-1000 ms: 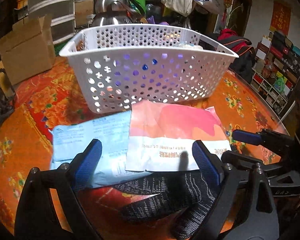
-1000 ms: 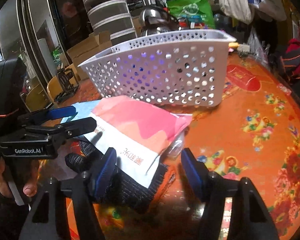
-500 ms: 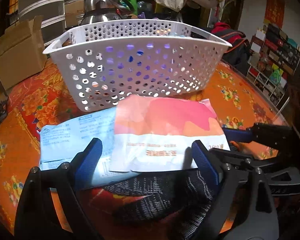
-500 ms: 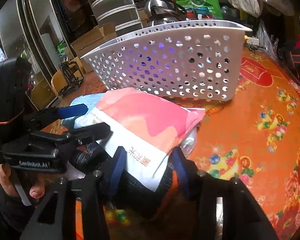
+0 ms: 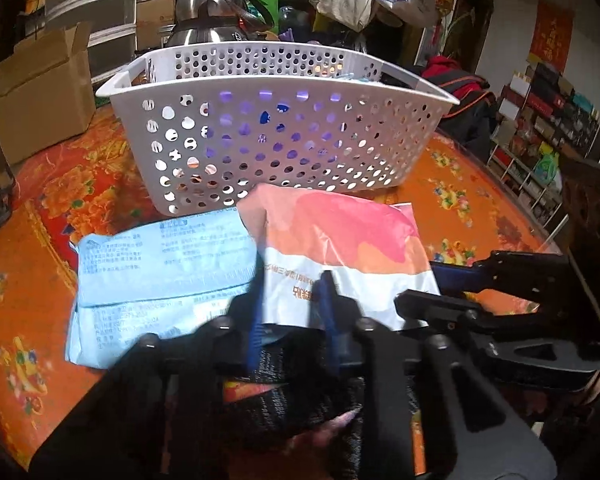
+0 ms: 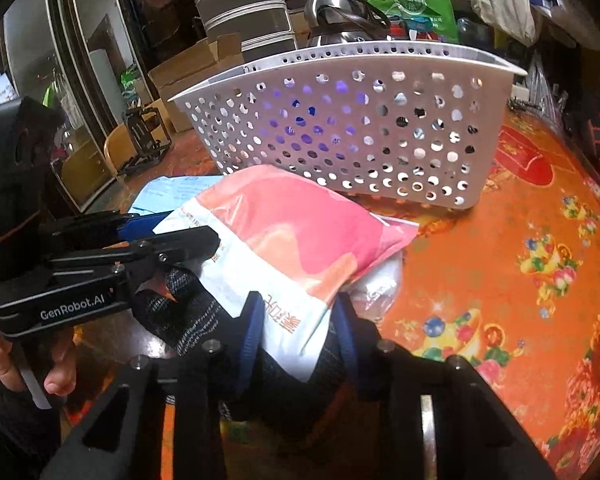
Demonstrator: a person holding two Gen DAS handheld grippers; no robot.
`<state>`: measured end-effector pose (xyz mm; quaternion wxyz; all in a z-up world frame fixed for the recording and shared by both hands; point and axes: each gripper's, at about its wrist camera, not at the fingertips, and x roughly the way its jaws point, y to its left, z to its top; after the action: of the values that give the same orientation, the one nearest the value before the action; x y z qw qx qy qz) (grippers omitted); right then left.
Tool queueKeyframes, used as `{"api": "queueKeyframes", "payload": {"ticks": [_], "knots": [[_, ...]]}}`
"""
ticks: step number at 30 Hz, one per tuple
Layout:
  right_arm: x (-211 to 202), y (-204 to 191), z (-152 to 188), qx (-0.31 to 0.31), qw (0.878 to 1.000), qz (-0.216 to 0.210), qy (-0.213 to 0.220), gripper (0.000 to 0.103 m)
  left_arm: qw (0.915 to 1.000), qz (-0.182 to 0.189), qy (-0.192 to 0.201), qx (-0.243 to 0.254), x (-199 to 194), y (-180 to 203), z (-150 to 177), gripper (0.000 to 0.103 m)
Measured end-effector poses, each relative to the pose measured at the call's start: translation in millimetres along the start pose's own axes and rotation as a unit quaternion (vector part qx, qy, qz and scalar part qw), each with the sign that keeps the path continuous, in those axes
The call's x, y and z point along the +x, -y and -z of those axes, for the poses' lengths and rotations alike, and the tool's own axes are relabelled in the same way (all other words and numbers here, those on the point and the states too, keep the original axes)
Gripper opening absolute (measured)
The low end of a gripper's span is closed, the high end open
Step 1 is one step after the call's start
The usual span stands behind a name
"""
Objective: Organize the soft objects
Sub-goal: 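Grasp the pink-and-white packet with the right tool, then lift the pink-and-white packet into the white basket and open the right tool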
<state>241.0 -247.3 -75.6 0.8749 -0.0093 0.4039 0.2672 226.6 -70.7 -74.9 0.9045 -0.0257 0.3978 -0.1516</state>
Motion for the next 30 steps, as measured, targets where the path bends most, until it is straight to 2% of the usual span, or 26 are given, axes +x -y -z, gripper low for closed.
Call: {"api": "queueKeyframes", "payload": {"ticks": [5,10,15,20,30], "knots": [[-2,0,0,-0.011,1.000,0.011,0.003,0.015,0.9999,0.003,0.007,-0.013,-5,-1,6,0.011],[-5,-2,2,-0.020,1.000,0.023,0.007,0.008,0.9997,0.009,0.019,-0.014,-12,1,13,0.010],[-13,-4,4,-0.020,0.999,0.024,0.026,0.005,0.9991,0.017,0.037,-0.015,-22,-2,20,0.010],[-27,-9,4,-0.024,0.998,0.023,0.048,0.004,0.9968,0.022,0.076,-0.010,-44,2,24,0.009],[-69,-27,-11,-0.046,0.994,0.033,0.092,0.003,0.9914,0.023,0.129,0.011,-94,14,8,0.009]]}}
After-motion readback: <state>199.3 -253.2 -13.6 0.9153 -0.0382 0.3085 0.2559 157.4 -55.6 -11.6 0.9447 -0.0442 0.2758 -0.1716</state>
